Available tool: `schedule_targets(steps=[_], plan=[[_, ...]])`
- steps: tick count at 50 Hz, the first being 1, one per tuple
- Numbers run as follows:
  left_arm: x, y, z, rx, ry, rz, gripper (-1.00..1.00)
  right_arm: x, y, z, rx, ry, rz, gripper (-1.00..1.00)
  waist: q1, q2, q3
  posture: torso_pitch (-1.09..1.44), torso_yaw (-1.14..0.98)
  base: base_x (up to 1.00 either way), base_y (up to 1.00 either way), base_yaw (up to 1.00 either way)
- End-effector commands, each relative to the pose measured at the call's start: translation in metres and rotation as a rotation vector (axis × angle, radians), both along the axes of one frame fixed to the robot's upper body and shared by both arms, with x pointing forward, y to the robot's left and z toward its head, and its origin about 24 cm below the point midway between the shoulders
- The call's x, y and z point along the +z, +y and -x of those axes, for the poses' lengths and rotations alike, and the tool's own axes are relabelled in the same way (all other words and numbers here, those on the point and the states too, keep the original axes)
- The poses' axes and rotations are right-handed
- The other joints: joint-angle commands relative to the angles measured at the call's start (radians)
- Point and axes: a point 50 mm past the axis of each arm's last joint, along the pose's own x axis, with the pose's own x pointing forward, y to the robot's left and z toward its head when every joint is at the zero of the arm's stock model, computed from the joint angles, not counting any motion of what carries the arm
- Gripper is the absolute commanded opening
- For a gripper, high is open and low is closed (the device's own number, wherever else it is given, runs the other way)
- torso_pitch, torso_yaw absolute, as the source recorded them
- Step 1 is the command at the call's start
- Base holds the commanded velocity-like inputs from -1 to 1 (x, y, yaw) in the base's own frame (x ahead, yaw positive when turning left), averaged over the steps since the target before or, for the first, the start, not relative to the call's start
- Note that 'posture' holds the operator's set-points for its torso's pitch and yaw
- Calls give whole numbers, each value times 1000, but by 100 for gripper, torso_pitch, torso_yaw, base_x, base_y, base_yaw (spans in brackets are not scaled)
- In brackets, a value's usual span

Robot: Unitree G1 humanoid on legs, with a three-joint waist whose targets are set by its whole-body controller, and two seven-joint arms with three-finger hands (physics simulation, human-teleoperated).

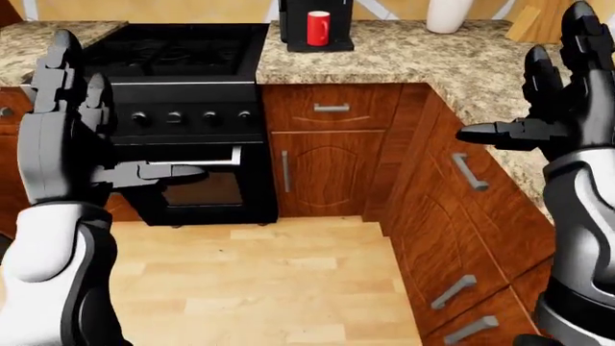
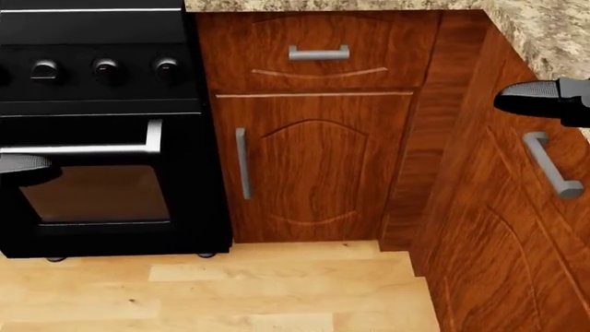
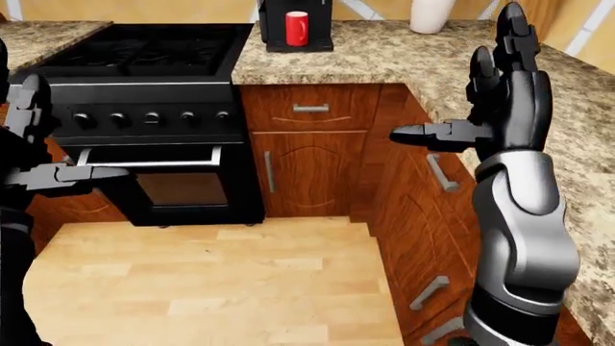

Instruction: Pick the mug from under the coffee machine dispenser and place it on the counter.

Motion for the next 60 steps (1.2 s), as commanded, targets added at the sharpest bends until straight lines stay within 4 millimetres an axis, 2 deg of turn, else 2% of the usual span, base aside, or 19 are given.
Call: schedule_targets(steps=[1,8,28,29,32,39,42,45,48,50,53,56,57,58,59,60], plan=[[12,1,5,5,-75,-16,100,18,-4,7,-18,-95,24,100,0,0,-19,0,0,0,0,0],[11,14,6,41,-78,-9,100,23,-14,6,-52,-101,36,100,0,2,-17,0,0,0,0,0],[21,15,10,59,-98,-27,100,29,-22,7,-73,-109,39,100,0,3,-20,0,0,0,0,0],[21,16,10,60,-98,-27,100,29,-23,7,-74,-109,40,100,-2,7,-41,0,0,8,0,0],[21,15,10,60,-99,-29,100,30,-23,7,-75,-111,40,100,-3,11,-17,0,0,13,0,0],[24,17,11,67,-103,-31,100,31,-22,7,-73,-111,45,100,-5,7,-14,0,0,14,0,0],[24,18,11,68,-103,-32,100,31,-22,7,-74,-110,47,100,-6,18,-14,0,0,13,0,0],[25,18,11,69,-106,-31,100,32,-23,7,-76,-113,46,100,-6,41,-10,0,0,14,0,0],[25,18,11,70,-107,-31,100,32,-23,7,-76,-114,46,100,-5,39,-20,0,0,14,0,0],[25,19,12,73,-107,-31,100,32,-23,8,-76,-114,47,100,0,44,-17,0,0,13,0,0],[25,19,12,74,-108,-32,100,33,-22,8,-74,-115,47,100,6,30,-20,0,0,13,0,0],[25,19,12,75,-109,-32,100,33,-23,8,-76,-116,46,100,13,-15,-11,0,0,13,0,0],[26,19,12,76,-110,-33,100,33,-23,8,-76,-116,46,100,13,-41,-15,0,0,12,0,0],[26,20,12,76,-110,-33,100,34,-23,8,-76,-117,46,100,8,-30,-19,0,0,13,0,0],[26,20,12,76,-110,-33,100,34,-23,8,-77,-116,46,100,0,-31,-12,0,0,14,0,0],[26,20,13,77,-111,-33,100,34,-23,8,-77,-117,46,100,3,-45,-5,0,0,12,0,0]])
